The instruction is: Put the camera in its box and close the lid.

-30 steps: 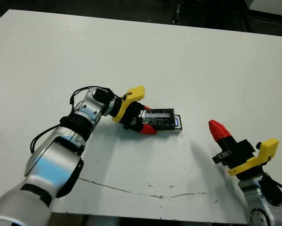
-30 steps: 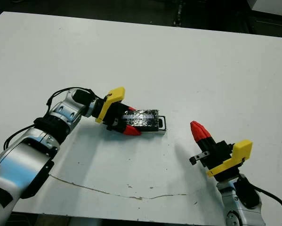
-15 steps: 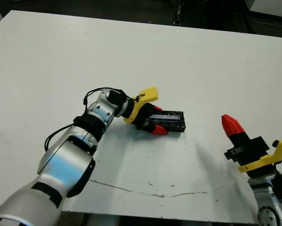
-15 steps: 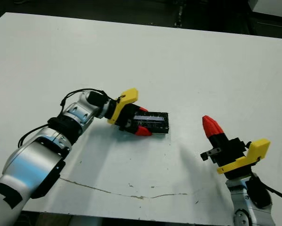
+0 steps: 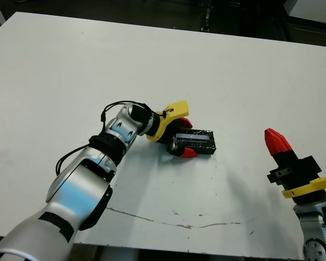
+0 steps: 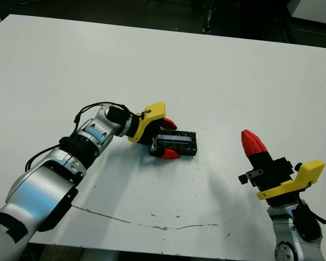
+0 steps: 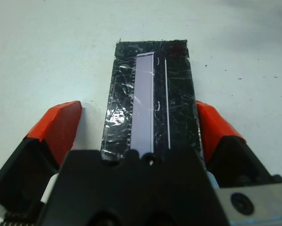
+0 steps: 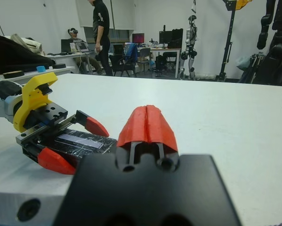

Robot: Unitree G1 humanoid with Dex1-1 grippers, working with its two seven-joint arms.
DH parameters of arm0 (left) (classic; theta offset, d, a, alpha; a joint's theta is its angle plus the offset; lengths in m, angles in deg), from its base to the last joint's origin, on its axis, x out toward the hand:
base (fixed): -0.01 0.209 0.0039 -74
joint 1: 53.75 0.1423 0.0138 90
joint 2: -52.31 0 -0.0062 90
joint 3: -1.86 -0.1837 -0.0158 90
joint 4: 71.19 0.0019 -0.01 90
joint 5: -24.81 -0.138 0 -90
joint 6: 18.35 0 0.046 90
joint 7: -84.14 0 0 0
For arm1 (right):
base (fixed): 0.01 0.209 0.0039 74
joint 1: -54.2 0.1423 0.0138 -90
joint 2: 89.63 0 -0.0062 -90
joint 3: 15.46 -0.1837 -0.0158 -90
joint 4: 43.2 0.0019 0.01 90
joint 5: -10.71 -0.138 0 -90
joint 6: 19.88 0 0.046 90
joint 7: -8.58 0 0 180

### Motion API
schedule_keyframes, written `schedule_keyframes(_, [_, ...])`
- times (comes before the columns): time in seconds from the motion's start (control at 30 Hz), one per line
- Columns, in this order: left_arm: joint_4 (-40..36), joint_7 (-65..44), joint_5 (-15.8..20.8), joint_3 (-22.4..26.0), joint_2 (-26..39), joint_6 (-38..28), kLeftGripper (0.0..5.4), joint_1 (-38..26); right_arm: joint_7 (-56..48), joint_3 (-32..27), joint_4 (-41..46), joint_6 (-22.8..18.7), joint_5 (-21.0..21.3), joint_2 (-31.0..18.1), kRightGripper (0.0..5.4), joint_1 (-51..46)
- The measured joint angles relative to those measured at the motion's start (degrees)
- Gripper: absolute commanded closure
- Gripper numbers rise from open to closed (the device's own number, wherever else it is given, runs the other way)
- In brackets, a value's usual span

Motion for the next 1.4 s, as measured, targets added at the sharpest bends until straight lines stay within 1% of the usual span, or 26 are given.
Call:
schedule_keyframes(0.2, [-0.32,0.0,-0.13,-0.11,0.0,0.38,0.02,0.02,-0.4,0.02,-0.41,0.13,0.02,0.0,5.4,-0.01])
schedule_keyframes(0.4, [-2.01,0.24,-0.63,-0.26,0.32,-1.95,0.02,1.17,-1.0,0.11,-0.72,0.6,0.07,0.01,5.4,-0.03])
schedule_keyframes(0.57, [-5.92,-0.56,0.18,0.14,2.11,-1.19,0.02,3.28,-0.97,0.27,-0.66,0.59,0.16,0.0,5.4,-0.16])
schedule_keyframes(0.7, [-12.72,-0.59,1.05,0.82,5.09,-0.07,0.02,6.86,-1.37,0.35,-0.97,0.63,0.16,-0.01,5.4,-0.18])
schedule_keyframes(0.77, [-15.67,-1.1,2.24,1.38,6.67,1.86,0.02,8.44,-1.37,0.46,-0.97,0.63,0.19,0.0,5.4,-0.17])
schedule_keyframes(0.97, [-22.8,-3.23,5.14,3.63,11.8,3.27,0.02,13.7,-1.17,0.84,-0.87,0.57,0.58,-0.01,5.4,-0.28])
schedule_keyframes(1.1, [-25.44,-4.27,6.71,5.54,16.76,4.84,0.02,15.88,-0.98,1.21,-0.56,0.55,0.58,-0.01,5.4,-0.47])
schedule_keyframes(1.27, [-26.32,-4.96,8.94,8.17,21.25,3.0,0.02,18.5,-1.37,1.38,-0.8,0.61,0.53,-0.01,5.4,-0.31])
schedule_keyframes(1.4, [-27.78,-5.65,9.54,9.48,24.88,3.28,0.02,19.76,-2.06,1.39,-1.13,0.68,0.37,0.0,5.4,-0.18])
